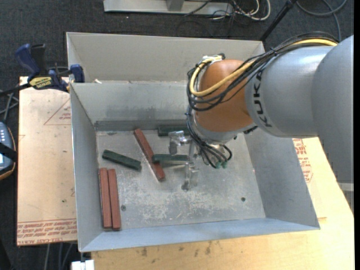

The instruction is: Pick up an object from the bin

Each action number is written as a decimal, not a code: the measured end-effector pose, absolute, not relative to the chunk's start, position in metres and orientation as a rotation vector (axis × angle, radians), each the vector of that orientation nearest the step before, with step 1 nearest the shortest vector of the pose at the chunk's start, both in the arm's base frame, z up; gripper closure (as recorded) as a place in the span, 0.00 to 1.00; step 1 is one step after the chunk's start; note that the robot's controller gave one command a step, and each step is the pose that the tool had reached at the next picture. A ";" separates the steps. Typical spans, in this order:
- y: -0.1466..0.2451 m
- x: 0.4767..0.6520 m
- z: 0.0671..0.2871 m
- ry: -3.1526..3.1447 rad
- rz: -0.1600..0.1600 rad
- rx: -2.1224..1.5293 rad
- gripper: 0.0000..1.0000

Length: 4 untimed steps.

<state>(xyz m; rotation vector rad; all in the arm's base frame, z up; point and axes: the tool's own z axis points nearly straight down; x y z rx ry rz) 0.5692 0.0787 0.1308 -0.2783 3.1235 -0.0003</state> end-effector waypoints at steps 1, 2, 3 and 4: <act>0.101 0.576 0.116 3.121 0.002 -0.306 0.00; 0.074 0.581 0.119 3.130 0.007 -0.245 0.00; 0.064 0.594 0.111 3.123 -0.008 -0.300 0.00; 0.094 0.600 0.070 3.132 0.002 -0.228 1.00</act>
Offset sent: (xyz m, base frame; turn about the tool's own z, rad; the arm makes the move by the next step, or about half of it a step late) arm 0.0177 -0.0438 -0.0079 0.0589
